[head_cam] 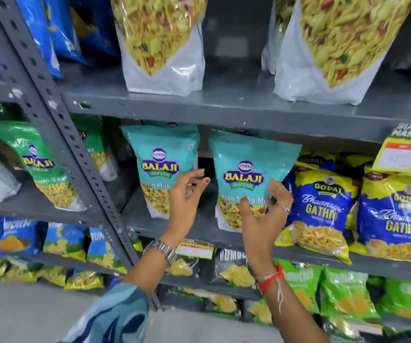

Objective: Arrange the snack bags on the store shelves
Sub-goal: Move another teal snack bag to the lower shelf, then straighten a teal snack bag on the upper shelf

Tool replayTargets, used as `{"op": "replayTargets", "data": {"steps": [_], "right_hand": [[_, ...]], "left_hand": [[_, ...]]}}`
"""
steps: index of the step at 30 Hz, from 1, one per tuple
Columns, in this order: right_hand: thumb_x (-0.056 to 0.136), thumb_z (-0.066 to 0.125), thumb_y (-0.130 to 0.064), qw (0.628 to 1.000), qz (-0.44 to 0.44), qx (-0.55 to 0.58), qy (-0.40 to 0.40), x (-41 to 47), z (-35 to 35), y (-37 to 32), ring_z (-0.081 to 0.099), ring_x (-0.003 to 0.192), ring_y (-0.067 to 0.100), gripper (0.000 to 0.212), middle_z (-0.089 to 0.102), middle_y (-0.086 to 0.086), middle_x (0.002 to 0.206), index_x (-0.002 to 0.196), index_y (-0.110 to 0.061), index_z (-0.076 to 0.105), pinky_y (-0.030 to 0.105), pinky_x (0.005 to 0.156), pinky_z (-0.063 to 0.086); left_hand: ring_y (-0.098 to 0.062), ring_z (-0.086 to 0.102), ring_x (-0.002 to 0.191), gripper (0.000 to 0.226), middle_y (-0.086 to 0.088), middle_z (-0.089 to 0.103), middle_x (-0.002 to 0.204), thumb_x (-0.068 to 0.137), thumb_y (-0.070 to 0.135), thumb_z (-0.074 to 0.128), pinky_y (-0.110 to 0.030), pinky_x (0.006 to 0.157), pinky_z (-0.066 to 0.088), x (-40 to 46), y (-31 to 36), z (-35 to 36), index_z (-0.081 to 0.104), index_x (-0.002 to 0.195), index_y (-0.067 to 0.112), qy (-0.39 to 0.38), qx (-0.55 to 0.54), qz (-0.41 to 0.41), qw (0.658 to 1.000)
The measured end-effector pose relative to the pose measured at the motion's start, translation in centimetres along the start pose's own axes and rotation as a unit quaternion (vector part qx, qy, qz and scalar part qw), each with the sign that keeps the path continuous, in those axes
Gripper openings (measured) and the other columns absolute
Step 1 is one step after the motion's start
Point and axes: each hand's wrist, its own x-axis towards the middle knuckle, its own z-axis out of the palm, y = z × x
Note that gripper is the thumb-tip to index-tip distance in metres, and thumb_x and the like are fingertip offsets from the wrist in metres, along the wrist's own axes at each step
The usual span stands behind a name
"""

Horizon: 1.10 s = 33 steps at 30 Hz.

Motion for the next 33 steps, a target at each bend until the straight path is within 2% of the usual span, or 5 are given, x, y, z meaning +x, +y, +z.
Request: {"op": "replayTargets", "data": {"steps": [11, 16, 21, 26, 33], "right_hand": [[0.078, 0.059, -0.002, 0.968, -0.215, 0.101, -0.077, 8.0, 5.3, -15.6, 0.059, 0.082, 0.008, 0.022, 0.054, 0.002, 0.096, 0.093, -0.019, 0.060, 0.032, 0.073, 0.056], [0.077, 0.074, -0.024, 0.962, -0.075, 0.063, -0.257, 11.3, 9.0, -18.6, 0.047, 0.122, 0.027, 0.069, 0.046, 0.014, 0.136, 0.134, -0.010, 0.038, 0.039, 0.101, 0.042], [0.078, 0.074, -0.027, 0.939, -0.074, 0.033, -0.335, 11.0, 10.7, -18.9, 0.041, 0.132, 0.027, 0.079, 0.043, 0.012, 0.145, 0.141, -0.009, 0.029, 0.020, 0.091, 0.034], [0.080, 0.072, -0.022, 0.935, -0.066, 0.009, -0.349, 11.8, 11.3, -19.2, 0.040, 0.134, 0.031, 0.078, 0.044, 0.014, 0.145, 0.142, -0.008, 0.027, 0.039, 0.106, 0.037], [0.079, 0.071, -0.018, 0.933, -0.044, 0.013, -0.358, 12.5, 11.5, -18.9, 0.050, 0.125, 0.028, 0.068, 0.054, 0.012, 0.135, 0.136, -0.011, 0.034, 0.024, 0.092, 0.036]], "left_hand": [[-0.015, 0.058, 0.067, 0.016, -0.004, 0.063, 0.081, 0.092, 0.021, 0.043, -0.023, 0.062, 0.049, 6.8, 15.2, -7.5, 0.057, 0.086, 0.016, 0.185, -0.130, 0.211, 0.951], [-0.021, 0.049, 0.115, 0.029, -0.005, 0.050, 0.123, 0.093, 0.029, 0.043, -0.039, 0.099, 0.041, 13.3, 16.5, -9.6, 0.046, 0.117, 0.015, 0.160, -0.117, 0.079, 0.977], [-0.025, 0.034, 0.133, 0.054, -0.007, 0.030, 0.149, 0.092, 0.038, 0.041, -0.039, 0.104, 0.030, 16.4, 15.8, -9.5, 0.026, 0.139, 0.016, 0.079, -0.044, -0.067, 0.994], [-0.025, 0.041, 0.126, 0.051, -0.010, 0.039, 0.143, 0.092, 0.029, 0.044, -0.035, 0.100, 0.036, 16.6, 17.0, -9.2, 0.029, 0.137, 0.011, 0.055, -0.044, -0.070, 0.995], [-0.012, 0.043, 0.104, 0.050, -0.010, 0.042, 0.141, 0.092, 0.027, 0.046, -0.033, 0.088, 0.036, 15.6, 17.3, -9.2, 0.029, 0.136, 0.013, 0.034, -0.050, -0.048, 0.997]]}}
